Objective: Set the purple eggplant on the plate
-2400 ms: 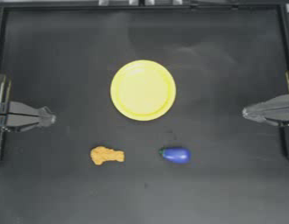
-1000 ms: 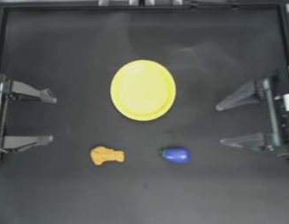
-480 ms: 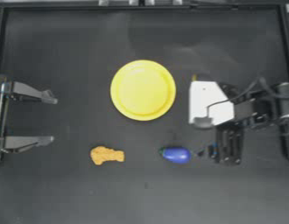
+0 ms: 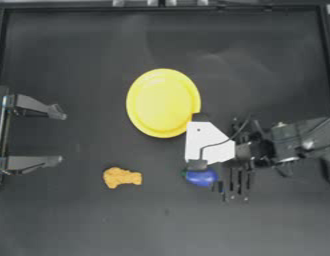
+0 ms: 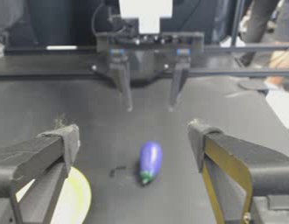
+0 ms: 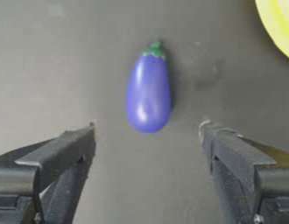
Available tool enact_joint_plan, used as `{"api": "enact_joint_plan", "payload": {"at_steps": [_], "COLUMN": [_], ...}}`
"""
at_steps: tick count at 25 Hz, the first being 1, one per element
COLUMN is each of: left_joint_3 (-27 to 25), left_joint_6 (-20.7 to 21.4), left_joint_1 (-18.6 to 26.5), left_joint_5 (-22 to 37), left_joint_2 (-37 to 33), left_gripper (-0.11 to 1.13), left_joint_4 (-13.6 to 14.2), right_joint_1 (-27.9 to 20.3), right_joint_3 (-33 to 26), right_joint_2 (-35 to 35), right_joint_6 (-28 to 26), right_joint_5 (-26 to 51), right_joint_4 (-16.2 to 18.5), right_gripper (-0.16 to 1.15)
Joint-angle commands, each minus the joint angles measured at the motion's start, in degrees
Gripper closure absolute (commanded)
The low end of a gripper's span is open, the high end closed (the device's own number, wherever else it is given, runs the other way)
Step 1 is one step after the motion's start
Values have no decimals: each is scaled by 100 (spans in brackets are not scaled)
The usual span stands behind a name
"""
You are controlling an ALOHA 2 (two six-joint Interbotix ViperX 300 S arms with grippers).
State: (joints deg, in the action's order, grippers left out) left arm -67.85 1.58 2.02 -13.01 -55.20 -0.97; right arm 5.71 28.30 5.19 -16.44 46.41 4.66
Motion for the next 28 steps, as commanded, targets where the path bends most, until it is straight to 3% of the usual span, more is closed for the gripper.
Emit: {"api": "enact_joint_plan", "payload": {"at_steps": [1,8,28], "left_joint_3": [114,105,79], "left_joint_6": [0,-9,-26], "left_joint_1": [9,18,9], "left_joint_5": [-18,-18,-18], "left_joint_2": [-18,-18,-18], "left_gripper": [-1,-1,-1], "left_joint_4": [0,0,0], "right_joint_1": [62,141,202], "right_joint_3": [-167,-176,-193], "right_joint_2": [-141,-589,-1389], "right_joint_6": [-105,-378,-404], "right_joint_5": [-35,-158,-615], "right_joint_4": [149,369,396], "right_gripper": [-1,-1,0]}}
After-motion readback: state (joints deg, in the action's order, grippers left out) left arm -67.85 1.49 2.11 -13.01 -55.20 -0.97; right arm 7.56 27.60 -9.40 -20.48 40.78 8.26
